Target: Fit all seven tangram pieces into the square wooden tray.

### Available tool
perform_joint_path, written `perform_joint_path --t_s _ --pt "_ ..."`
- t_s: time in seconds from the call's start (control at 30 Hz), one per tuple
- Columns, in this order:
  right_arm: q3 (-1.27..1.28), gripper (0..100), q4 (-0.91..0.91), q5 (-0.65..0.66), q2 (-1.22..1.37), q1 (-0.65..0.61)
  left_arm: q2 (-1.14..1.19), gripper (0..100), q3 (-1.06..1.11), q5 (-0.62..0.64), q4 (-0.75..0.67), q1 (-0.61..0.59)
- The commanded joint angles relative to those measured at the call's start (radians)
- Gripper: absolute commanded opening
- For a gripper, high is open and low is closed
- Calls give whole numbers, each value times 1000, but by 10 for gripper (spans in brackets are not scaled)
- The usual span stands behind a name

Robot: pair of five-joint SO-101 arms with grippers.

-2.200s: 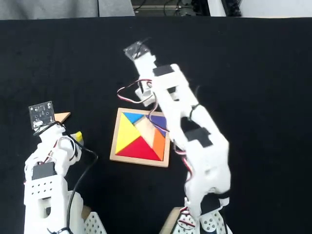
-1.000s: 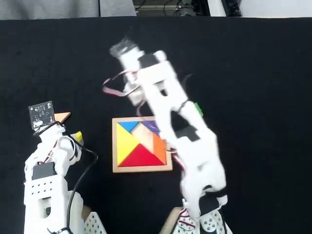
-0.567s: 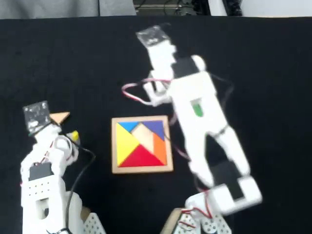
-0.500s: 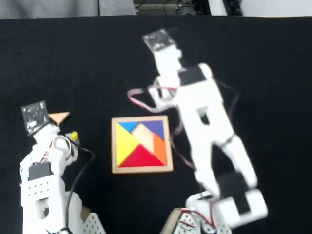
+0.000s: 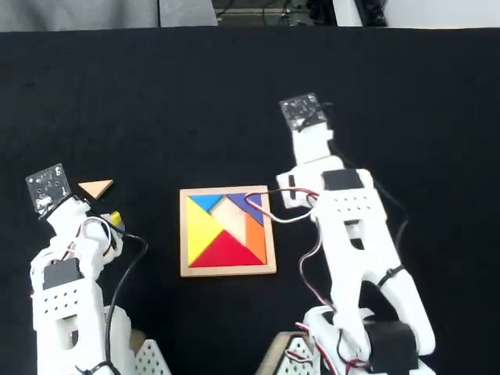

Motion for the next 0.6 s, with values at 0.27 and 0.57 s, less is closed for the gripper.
perform_joint_path --t_s 0.27,0.57 --pt "-196 178 104 23 22 40 -14 215 -21 5 5 91" --pt "-456 309 209 46 412 43 -14 215 -19 5 5 91"
